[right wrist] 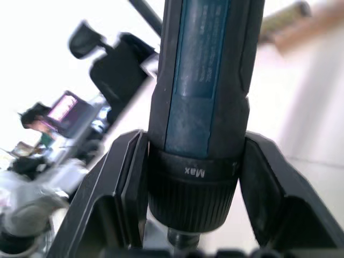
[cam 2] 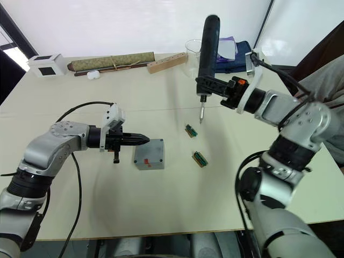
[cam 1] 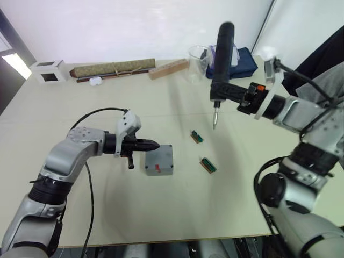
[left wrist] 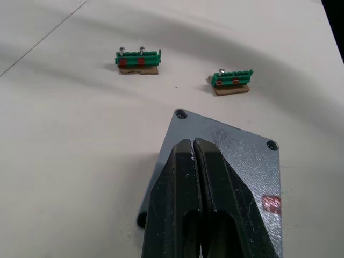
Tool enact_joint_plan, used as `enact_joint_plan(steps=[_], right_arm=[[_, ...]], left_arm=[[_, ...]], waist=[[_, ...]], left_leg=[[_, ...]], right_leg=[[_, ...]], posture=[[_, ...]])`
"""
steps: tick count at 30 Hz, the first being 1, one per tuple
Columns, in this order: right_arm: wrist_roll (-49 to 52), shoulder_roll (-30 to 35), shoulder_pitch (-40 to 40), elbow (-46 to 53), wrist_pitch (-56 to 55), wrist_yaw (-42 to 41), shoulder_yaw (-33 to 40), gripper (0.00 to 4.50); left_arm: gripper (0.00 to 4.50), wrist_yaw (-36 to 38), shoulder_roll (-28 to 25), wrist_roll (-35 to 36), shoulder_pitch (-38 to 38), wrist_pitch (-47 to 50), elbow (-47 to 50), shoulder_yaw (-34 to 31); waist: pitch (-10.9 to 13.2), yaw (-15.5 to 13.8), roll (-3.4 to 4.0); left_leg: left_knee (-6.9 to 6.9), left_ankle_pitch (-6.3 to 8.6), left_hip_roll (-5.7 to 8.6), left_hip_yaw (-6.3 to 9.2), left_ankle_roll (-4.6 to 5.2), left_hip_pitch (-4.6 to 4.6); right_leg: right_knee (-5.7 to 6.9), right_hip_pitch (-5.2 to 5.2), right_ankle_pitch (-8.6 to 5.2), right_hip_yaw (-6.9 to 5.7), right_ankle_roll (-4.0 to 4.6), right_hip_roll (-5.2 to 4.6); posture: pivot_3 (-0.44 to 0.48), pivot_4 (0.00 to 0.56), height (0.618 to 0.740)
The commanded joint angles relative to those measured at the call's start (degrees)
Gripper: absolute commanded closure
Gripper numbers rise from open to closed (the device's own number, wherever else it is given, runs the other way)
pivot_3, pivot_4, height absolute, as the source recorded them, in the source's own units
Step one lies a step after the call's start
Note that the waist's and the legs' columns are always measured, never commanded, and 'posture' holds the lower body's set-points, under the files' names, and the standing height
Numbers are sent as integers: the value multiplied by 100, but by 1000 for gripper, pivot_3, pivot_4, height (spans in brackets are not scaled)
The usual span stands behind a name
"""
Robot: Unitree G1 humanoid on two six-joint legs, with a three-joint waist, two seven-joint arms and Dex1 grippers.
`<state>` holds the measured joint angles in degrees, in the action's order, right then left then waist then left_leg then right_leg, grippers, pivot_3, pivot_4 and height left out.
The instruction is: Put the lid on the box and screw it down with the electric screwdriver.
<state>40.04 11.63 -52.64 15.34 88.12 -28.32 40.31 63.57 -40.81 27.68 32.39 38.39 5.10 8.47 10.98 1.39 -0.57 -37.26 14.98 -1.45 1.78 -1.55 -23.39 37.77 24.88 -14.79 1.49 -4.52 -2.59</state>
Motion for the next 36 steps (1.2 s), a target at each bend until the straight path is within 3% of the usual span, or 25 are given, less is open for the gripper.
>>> enact_joint_plan(steps=[1, 2, 4, 7, 14, 27, 36], right_arm=[[417, -882, 334, 1351, -1211, 450, -69, 2345], [375, -1071, 466, 1539, -1568, 534, -232, 2345], [-285, -1241, 1160, 2079, -2741, 447, -1378, 2345], [-1135, -1075, 1988, 2215, -4248, 134, -2745, 2345], [-2240, -995, 2790, 1478, -6263, 185, -4209, 2345], [-2866, -960, 3272, 481, -7782, 88, -5373, 2345], [-3058, -953, 3275, -58, -8351, 146, -5468, 2345]], left_arm=[[4500, 152, -105, -97, 208, -123, -159, -85], [4500, 192, -118, -113, 232, -140, -214, -93], [4500, 167, -114, -80, 249, -10, -84, -111], [4500, 57, -71, -19, 197, 169, 175, -115], [4500, -259, 79, -39, -88, 466, 442, -46], [4500, -407, -73, -715, -448, 29, 429, 334], [4500, -425, -88, -661, -431, 132, 523, 301]], waist=[[-1, -20, 0], [-1, -27, -1], [-1, -33, 0], [-1, -10, 0], [-2, 104, -3], [-5, 106, -7], [-5, 107, -8]], left_leg=[[0, 0, 0, 2, 0, 2], [0, 0, 0, 2, 0, 3], [-1, -1, 0, 2, -1, 1], [1, -1, 1, -1, -2, 0], [0, -21, 1, 8, -36, 9], [1, -22, -1, 10, -38, 27], [2, -22, -1, 10, -38, 40]], right_leg=[[1, -2, 0, 0, 0, 1], [5, -2, 0, 0, 0, 3], [8, 2, 0, 0, 0, 2], [4, 2, -1, 2, -1, 1], [24, 0, -1, 1, -1, 2], [24, -16, -2, 1, 0, 4], [25, -27, -2, 1, 1, 5]], posture=[[0, 150, 740], [0, 150, 740], [0, 150, 740], [0, 150, 740], [0, 150, 740], [0, 150, 740], [0, 150, 740]])
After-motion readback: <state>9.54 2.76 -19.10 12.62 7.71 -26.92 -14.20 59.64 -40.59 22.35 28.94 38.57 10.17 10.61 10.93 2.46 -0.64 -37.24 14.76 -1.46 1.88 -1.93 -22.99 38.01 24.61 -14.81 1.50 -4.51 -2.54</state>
